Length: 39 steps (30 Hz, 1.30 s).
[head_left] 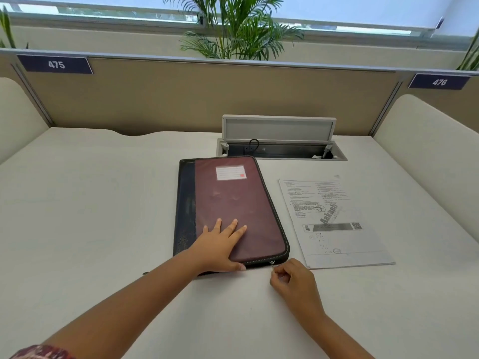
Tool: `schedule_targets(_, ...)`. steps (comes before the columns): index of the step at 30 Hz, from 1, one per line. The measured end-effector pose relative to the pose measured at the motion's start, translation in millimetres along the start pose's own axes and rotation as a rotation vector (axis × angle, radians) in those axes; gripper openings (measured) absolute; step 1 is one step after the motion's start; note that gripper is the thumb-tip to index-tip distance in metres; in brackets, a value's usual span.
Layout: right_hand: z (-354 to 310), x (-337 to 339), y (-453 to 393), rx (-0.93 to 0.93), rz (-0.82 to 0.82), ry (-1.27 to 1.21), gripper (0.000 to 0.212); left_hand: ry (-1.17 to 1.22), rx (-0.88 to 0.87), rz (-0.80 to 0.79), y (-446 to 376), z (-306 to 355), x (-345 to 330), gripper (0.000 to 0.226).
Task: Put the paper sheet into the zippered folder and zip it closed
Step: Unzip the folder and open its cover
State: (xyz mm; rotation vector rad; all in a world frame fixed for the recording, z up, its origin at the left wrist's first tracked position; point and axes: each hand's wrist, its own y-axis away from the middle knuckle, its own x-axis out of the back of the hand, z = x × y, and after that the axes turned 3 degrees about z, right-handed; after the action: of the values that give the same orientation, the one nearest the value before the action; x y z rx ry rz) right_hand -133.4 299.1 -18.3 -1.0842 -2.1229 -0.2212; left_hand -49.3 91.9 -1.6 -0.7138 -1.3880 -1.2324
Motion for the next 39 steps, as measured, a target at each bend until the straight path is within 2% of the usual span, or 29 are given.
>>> schedule_targets(4,-6,-3,3,-0.038,-0.006,-0.106,0.013,-0.063,-0.022,0.065,2,1,0,0.098)
schedule_targets(7,-8,-4,4,-0.039,-0.012,-0.134,0.009,-0.230,-0.132,0.151,2,7,-1,0.084)
schedule_targets(13,-20,-24,8,0.064,-0.073,-0.080,0.005,-0.297,-0.190,0.115,-3,11,9,0.069)
schedule_targets(17,-35,-45,5,0.183,-0.165,0.007,0.010,-0.265,-0.214,0.143,-1,10,16,0.069)
schedule_targets(20,-43,-56,6,0.206,-0.203,0.021,0.016,-0.225,-0.222,0.171,3,7,20,0.068)
schedule_targets(27,-50,-63,10,0.262,-0.161,0.056,0.018,-0.085,-0.198,0.266,9,4,23,0.063)
schedule_targets(33,-75,-82,17,0.356,-0.319,0.121,0.022,-0.023,-0.176,0.290,10,7,26,0.061)
schedule_targets(39,-101,-100,23,0.446,-0.396,0.097,0.019,-0.005,-0.164,0.311,9,8,22,0.061)
